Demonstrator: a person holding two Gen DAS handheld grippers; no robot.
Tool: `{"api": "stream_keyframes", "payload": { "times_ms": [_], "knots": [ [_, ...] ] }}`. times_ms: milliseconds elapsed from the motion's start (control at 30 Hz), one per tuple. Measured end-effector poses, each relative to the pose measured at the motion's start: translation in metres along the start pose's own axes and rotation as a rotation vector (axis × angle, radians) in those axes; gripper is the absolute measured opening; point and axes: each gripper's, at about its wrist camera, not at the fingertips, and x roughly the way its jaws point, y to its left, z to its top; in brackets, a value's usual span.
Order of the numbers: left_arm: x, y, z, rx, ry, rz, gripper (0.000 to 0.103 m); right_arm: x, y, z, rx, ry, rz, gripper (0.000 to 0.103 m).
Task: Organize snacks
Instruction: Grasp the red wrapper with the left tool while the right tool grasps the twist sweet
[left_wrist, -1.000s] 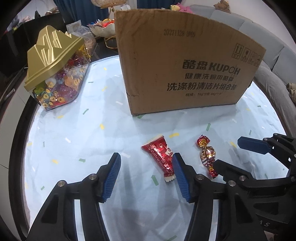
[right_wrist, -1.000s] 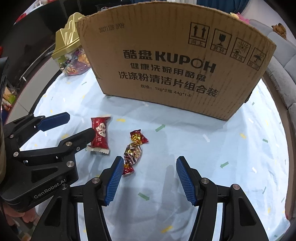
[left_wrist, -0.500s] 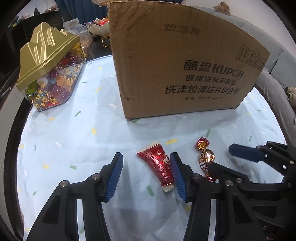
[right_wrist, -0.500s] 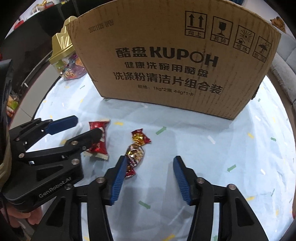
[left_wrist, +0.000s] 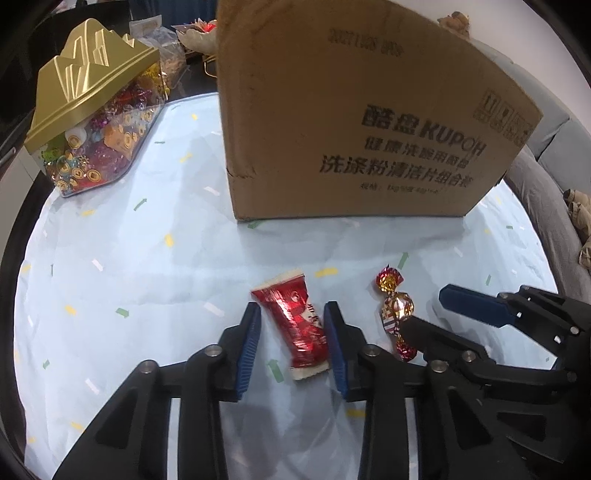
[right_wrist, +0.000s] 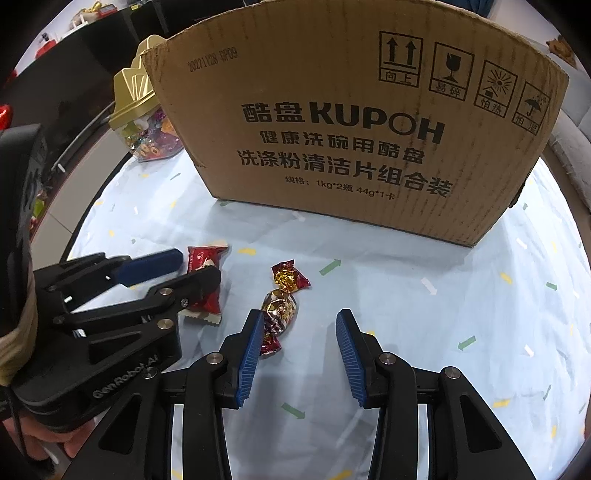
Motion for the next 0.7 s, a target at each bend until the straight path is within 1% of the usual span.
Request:
{"api": "stream_keyframes", "payload": {
  "times_ms": [67, 167, 500, 600, 667, 700],
  "knots": [
    [0.005, -0.001, -0.002, -0.008, 0.020, 0.007, 0.028, 0.002, 0.000, 0.000, -0.010, 0.007, -0.002, 0.043],
    [0.004, -0.003, -0.005, 0.014, 0.009, 0.030, 0.024, 0.003, 0.002, -0.002, -0.011, 0.014, 0.005, 0.043],
    [0.003, 0.007, -0.012, -0.011, -0.015, 0.054, 0.022, 0.014, 0.014, 0.000, -0.019, 0.026, -0.021, 0.043],
    [0.001, 0.004, -0.014, -0.009, -0.019, 0.062, 0.022, 0.015, 0.019, 0.000, -0.032, 0.022, -0.023, 0.033],
    [0.000, 0.002, -0.017, -0.005, -0.022, 0.068, 0.022, 0.017, 0.025, 0.000, -0.052, 0.022, -0.024, 0.020],
    [-0.001, 0.001, -0.018, -0.005, -0.021, 0.070, 0.022, 0.017, 0.027, -0.001, -0.060, 0.023, -0.023, 0.020]
  ]
}}
